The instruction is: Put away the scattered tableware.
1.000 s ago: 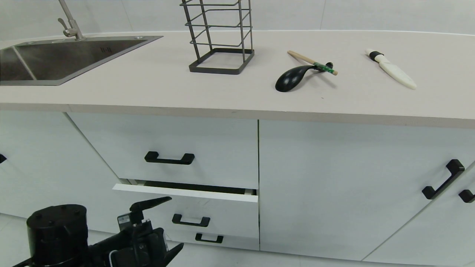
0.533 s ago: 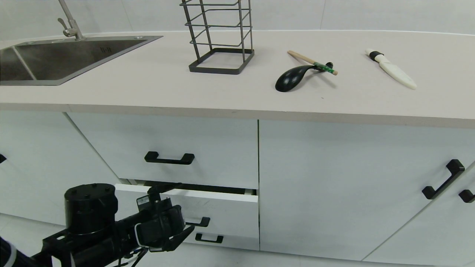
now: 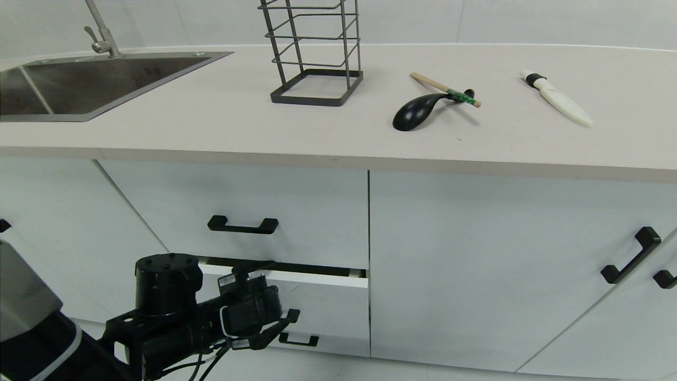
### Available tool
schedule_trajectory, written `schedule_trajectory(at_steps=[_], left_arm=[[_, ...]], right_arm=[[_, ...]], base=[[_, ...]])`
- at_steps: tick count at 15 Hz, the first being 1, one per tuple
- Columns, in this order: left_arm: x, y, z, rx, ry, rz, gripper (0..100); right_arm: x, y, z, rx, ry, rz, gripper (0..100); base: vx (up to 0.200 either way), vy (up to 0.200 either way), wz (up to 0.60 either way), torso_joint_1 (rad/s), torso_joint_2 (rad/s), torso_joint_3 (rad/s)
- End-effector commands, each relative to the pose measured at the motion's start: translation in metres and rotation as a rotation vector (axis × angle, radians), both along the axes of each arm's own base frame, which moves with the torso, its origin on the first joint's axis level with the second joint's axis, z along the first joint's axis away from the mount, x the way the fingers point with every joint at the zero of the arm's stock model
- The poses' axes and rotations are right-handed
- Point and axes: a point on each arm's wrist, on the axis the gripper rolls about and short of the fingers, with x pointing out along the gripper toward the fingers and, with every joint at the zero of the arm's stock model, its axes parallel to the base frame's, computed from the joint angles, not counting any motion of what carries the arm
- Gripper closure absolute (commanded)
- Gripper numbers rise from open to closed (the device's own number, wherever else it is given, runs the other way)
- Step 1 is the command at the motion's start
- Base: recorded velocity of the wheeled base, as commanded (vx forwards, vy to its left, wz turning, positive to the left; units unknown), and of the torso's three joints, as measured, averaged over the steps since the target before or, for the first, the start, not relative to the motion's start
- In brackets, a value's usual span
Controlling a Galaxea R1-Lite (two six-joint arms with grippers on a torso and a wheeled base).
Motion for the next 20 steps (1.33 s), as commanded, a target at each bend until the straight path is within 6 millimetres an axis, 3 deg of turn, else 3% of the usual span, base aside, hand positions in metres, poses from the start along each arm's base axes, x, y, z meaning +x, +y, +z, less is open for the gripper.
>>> schedule_trajectory(at_steps=[1, 5, 11, 14, 20], left_arm=[[0.004, -0.001, -0.007, 0.007, 0.014, 0.004, 0], [-0.008, 0.003, -0.015, 0.023, 0.064, 0.001, 0], [-0.087, 0.013, 0.004, 0.021, 0.062, -0.082, 0], [-0.108, 0.017, 0.020, 0.016, 0.032, -0.102, 0], [-0.115, 0.019, 0.022, 0.016, 0.044, -0.111, 0]], right_arm=[[0.000, 0.000, 0.000, 0.000, 0.001, -0.001, 100], [0.000, 0.000, 0.000, 0.000, 0.001, -0.001, 100], [0.000, 0.000, 0.000, 0.000, 0.001, -0.001, 100], [0.000, 0.000, 0.000, 0.000, 0.001, -0.001, 100], [0.000, 0.000, 0.000, 0.001, 0.001, -0.001, 100]], base=[[0.000, 0.000, 0.00, 0.000, 0.00, 0.000], [0.000, 0.000, 0.00, 0.000, 0.00, 0.000], [0.000, 0.000, 0.00, 0.000, 0.00, 0.000], [0.000, 0.000, 0.00, 0.000, 0.00, 0.000], [0.000, 0.000, 0.00, 0.000, 0.00, 0.000]])
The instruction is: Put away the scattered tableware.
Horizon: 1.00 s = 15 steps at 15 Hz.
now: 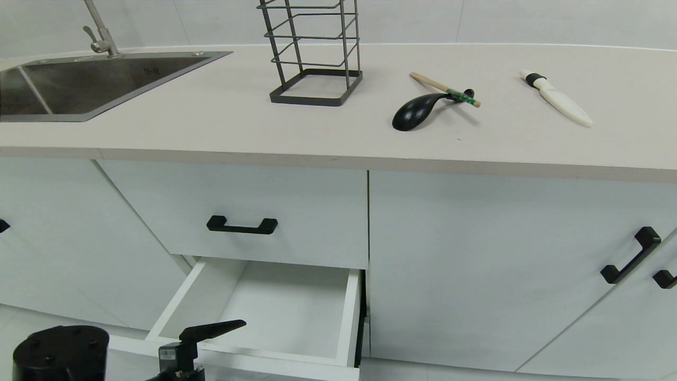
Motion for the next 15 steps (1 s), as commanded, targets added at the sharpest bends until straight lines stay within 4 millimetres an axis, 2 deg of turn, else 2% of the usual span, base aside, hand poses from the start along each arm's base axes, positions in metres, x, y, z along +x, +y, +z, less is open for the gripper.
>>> schedule_trajectory(at_steps=[1, 5, 7, 9, 10, 11, 12, 14, 15], left_arm=[[-0.001, 0.000, 0.005, -0.016, -0.031, -0.003, 0], [-0.007, -0.010, 0.017, -0.112, -0.042, -0.031, 0], [-0.011, -0.011, 0.031, -0.174, -0.100, 0.010, 0], [0.005, -0.015, 0.086, -0.380, -0.261, 0.231, 0], [0.012, -0.018, 0.107, -0.482, -0.276, 0.304, 0], [0.015, -0.019, 0.124, -0.568, -0.236, 0.333, 0], [0.011, -0.018, 0.134, -0.607, -0.123, 0.357, 0], [-0.007, -0.010, 0.138, -0.609, 0.077, 0.340, 0], [-0.023, -0.001, 0.134, -0.613, 0.182, 0.340, 0]], right_arm=[[0.000, 0.000, 0.000, -0.001, 0.001, 0.000, 100], [0.000, 0.000, 0.000, -0.001, 0.001, 0.000, 100], [0.000, 0.000, 0.000, 0.001, 0.001, 0.000, 100], [0.000, 0.000, 0.000, -0.001, 0.001, 0.000, 100], [0.000, 0.000, 0.000, 0.001, 0.001, 0.000, 100], [0.000, 0.000, 0.000, -0.001, 0.001, 0.000, 100], [0.000, 0.000, 0.000, -0.001, 0.001, 0.000, 100], [0.000, 0.000, 0.000, -0.001, 0.001, 0.000, 100], [0.000, 0.000, 0.000, -0.001, 0.001, 0.000, 100]], base=[[0.000, 0.000, 0.00, 0.000, 0.00, 0.000], [0.000, 0.000, 0.00, 0.000, 0.00, 0.000], [0.000, 0.000, 0.00, 0.000, 0.00, 0.000], [0.000, 0.000, 0.00, 0.000, 0.00, 0.000], [0.000, 0.000, 0.00, 0.000, 0.00, 0.000], [0.000, 0.000, 0.00, 0.000, 0.00, 0.000], [0.000, 0.000, 0.00, 0.000, 0.00, 0.000], [0.000, 0.000, 0.00, 0.000, 0.00, 0.000], [0.000, 0.000, 0.00, 0.000, 0.00, 0.000]])
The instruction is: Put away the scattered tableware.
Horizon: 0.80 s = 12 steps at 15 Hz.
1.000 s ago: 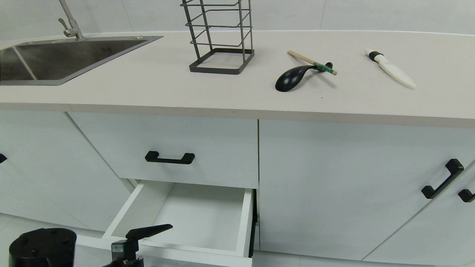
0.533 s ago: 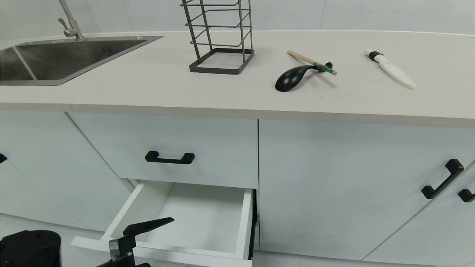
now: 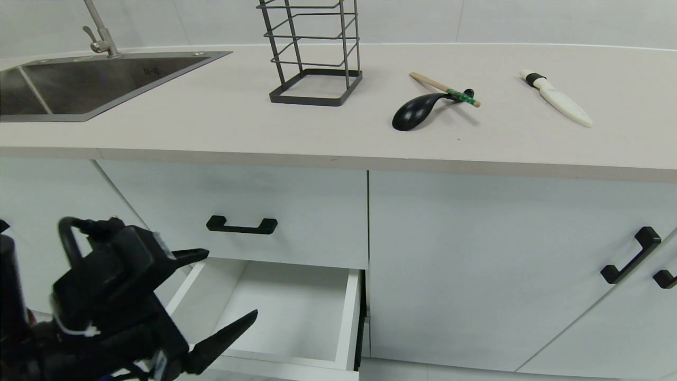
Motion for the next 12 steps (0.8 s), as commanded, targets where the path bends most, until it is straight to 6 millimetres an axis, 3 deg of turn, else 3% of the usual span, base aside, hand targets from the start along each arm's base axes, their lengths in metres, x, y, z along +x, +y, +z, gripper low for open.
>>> schedule_trajectory(at_steps=[1, 7, 9, 12], left_arm=[[-0.035, 0.019, 0.026, -0.163, 0.041, -0.026, 0], [-0.054, 0.029, 0.007, -0.526, 0.339, 0.080, 0], [-0.066, 0.036, -0.018, -0.545, 0.267, 0.058, 0], [-0.092, 0.060, -0.054, -0.432, 0.012, 0.135, 0]], right_arm=[[0.000, 0.000, 0.000, -0.001, 0.002, 0.000, 100], [0.000, 0.000, 0.000, 0.000, 0.001, 0.000, 100], [0.000, 0.000, 0.000, 0.000, 0.001, 0.000, 100], [0.000, 0.000, 0.000, -0.001, 0.001, 0.000, 100]], base=[[0.000, 0.000, 0.00, 0.000, 0.00, 0.000], [0.000, 0.000, 0.00, 0.000, 0.00, 0.000], [0.000, 0.000, 0.00, 0.000, 0.00, 0.000], [0.000, 0.000, 0.00, 0.000, 0.00, 0.000]])
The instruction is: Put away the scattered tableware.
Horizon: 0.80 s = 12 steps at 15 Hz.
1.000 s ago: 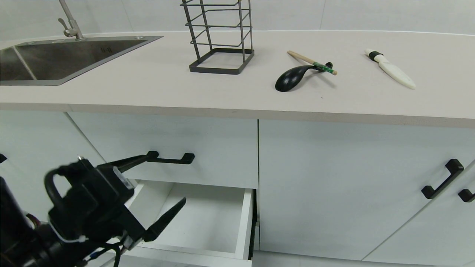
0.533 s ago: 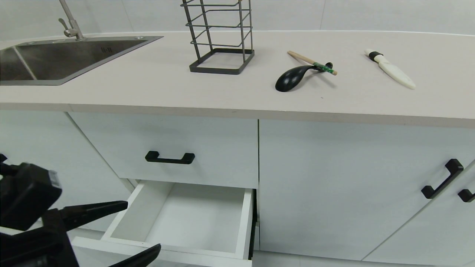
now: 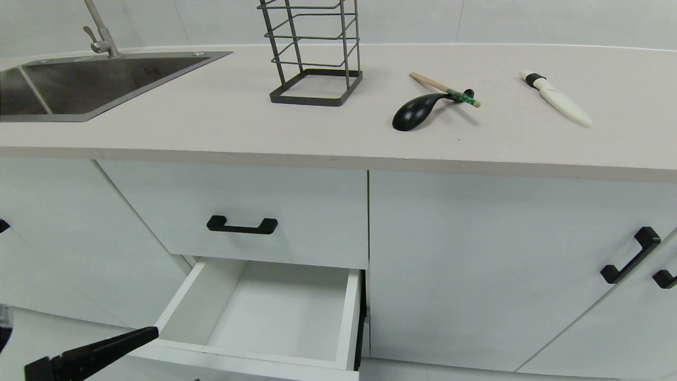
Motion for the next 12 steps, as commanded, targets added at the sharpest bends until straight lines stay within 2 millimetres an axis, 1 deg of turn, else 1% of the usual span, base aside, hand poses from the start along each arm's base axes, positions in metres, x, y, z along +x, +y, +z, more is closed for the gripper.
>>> schedule_trajectory(at_steps=[1, 4, 6, 7, 8, 9, 10, 12], left_arm=[[-0.034, 0.023, -0.026, 0.049, -0.200, 0.145, 0], [-0.056, 0.032, -0.034, 0.040, -0.288, 0.297, 0], [-0.062, 0.033, -0.040, 0.049, -0.282, 0.377, 0], [-0.065, 0.033, -0.053, 0.061, -0.262, 0.423, 0], [-0.067, 0.033, -0.058, 0.065, -0.258, 0.432, 0], [-0.075, 0.033, -0.069, 0.074, -0.229, 0.455, 0], [-0.082, 0.032, -0.075, 0.080, -0.259, 0.474, 0], [-0.083, 0.033, -0.075, 0.121, -0.298, 0.497, 0]], right_arm=[[0.000, 0.000, 0.000, -0.005, 0.002, 0.004, 100], [0.000, 0.000, 0.000, -0.002, 0.001, 0.002, 100], [0.000, 0.000, 0.000, -0.002, 0.002, 0.001, 100], [0.000, 0.000, 0.000, -0.002, 0.002, 0.002, 100], [0.000, 0.000, 0.000, -0.002, -0.001, 0.001, 100], [0.000, 0.000, 0.000, -0.002, 0.001, 0.001, 100], [0.000, 0.000, 0.000, -0.002, 0.001, 0.001, 100], [0.000, 0.000, 0.000, -0.004, 0.001, 0.001, 100]], base=[[0.000, 0.000, 0.00, 0.000, 0.00, 0.000], [0.000, 0.000, 0.00, 0.000, 0.00, 0.000], [0.000, 0.000, 0.00, 0.000, 0.00, 0.000], [0.000, 0.000, 0.00, 0.000, 0.00, 0.000], [0.000, 0.000, 0.00, 0.000, 0.00, 0.000], [0.000, 0.000, 0.00, 0.000, 0.00, 0.000], [0.000, 0.000, 0.00, 0.000, 0.00, 0.000], [0.000, 0.000, 0.00, 0.000, 0.00, 0.000]])
